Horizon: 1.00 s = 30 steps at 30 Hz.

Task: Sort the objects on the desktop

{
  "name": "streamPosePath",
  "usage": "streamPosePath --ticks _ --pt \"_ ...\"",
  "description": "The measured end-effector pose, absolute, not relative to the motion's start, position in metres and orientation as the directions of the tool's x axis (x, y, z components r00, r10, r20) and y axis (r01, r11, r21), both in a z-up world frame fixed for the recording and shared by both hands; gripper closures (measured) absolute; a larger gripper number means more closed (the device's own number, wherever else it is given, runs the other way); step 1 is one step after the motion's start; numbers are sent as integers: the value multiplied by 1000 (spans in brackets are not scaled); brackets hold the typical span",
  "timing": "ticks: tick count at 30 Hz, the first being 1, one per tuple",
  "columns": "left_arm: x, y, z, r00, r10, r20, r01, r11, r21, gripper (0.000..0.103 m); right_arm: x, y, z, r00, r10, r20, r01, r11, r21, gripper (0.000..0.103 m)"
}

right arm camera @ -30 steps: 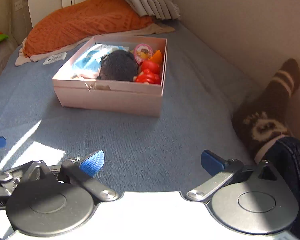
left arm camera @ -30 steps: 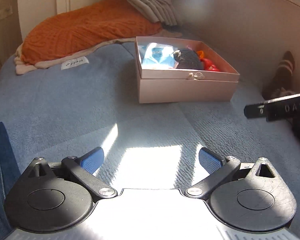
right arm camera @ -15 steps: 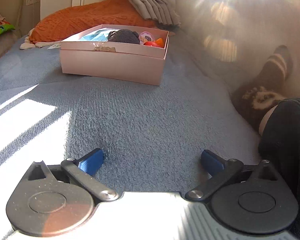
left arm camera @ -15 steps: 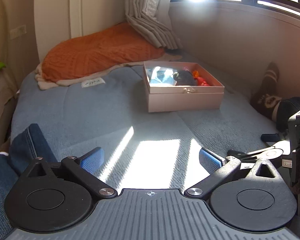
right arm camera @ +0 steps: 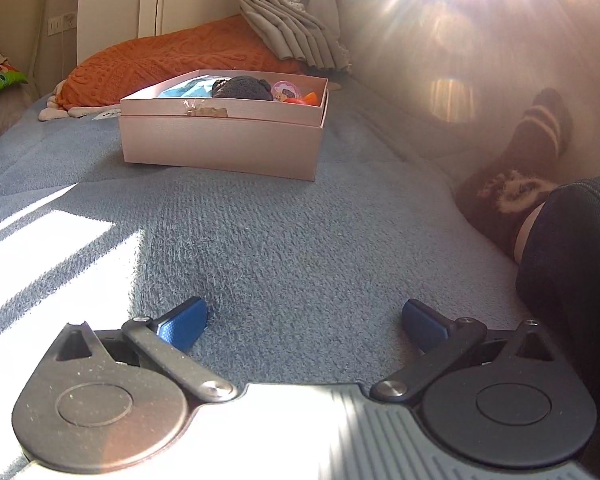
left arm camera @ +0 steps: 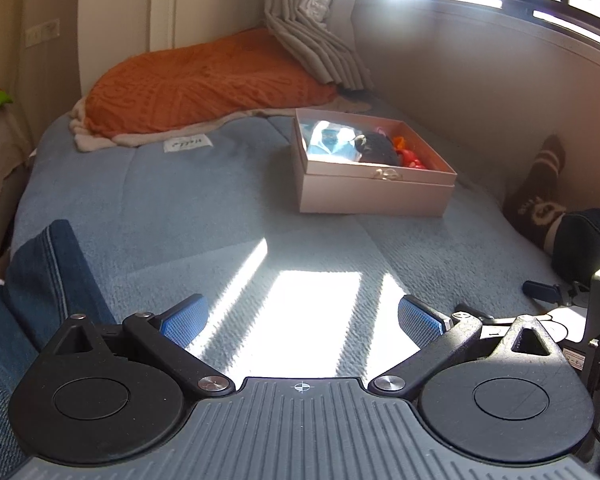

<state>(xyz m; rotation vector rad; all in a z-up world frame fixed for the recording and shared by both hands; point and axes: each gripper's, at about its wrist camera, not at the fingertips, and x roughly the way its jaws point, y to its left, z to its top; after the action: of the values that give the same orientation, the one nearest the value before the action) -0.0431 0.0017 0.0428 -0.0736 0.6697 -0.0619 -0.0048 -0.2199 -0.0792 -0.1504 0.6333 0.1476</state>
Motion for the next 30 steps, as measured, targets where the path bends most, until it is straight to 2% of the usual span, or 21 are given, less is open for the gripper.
streamPosePath --ticks 7,22,30 --pt "-34 -5 37 756 -98 -647 51 995 -91 0 -4 -220 -80 797 89 -597 -182 979 -97 0" --pt "-38 -16 36 767 -83 -637 82 996 -30 0 -5 -220 -80 798 89 -597 -182 979 -97 0" --pt "-39 -13 38 774 -109 -624 94 994 -57 0 -5 -220 -80 797 90 -597 -182 978 -96 0"
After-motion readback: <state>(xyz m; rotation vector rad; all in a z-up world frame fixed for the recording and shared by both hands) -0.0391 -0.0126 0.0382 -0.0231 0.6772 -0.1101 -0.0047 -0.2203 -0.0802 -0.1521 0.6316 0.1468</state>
